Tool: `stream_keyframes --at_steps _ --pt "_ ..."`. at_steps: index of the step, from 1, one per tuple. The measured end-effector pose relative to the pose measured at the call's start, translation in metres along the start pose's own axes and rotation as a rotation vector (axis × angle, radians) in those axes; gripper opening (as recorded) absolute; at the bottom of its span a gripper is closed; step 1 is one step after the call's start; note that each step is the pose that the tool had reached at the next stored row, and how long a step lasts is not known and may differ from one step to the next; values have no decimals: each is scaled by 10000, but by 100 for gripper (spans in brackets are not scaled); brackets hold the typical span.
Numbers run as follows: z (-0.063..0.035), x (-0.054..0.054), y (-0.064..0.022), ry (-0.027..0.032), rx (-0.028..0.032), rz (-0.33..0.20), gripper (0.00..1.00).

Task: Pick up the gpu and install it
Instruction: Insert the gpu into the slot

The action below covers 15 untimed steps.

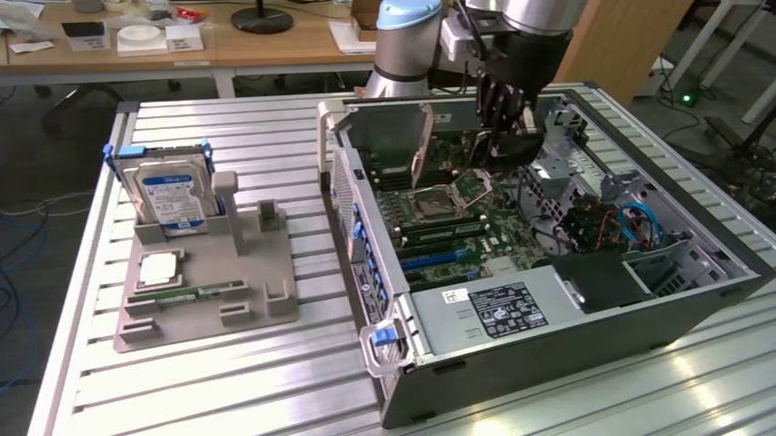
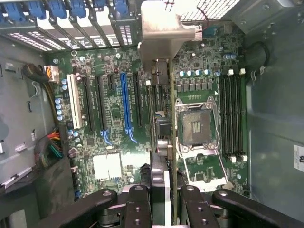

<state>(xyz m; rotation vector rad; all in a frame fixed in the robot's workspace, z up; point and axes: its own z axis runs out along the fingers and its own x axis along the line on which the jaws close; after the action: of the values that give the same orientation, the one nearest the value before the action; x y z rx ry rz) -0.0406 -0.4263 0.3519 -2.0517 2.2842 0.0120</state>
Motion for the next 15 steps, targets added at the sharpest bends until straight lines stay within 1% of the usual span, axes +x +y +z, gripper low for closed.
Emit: stream_keyframes --at_steps 4,8,11,13,15 --pt "41 6 33 0 -1 -1 29" --pt "113 16 36 -1 -2 -4 29" --pt "167 21 55 -19 -4 -19 29" --pt "204 25 70 -29 -14 -179 29" --pt "245 28 73 -44 -34 -534 29"
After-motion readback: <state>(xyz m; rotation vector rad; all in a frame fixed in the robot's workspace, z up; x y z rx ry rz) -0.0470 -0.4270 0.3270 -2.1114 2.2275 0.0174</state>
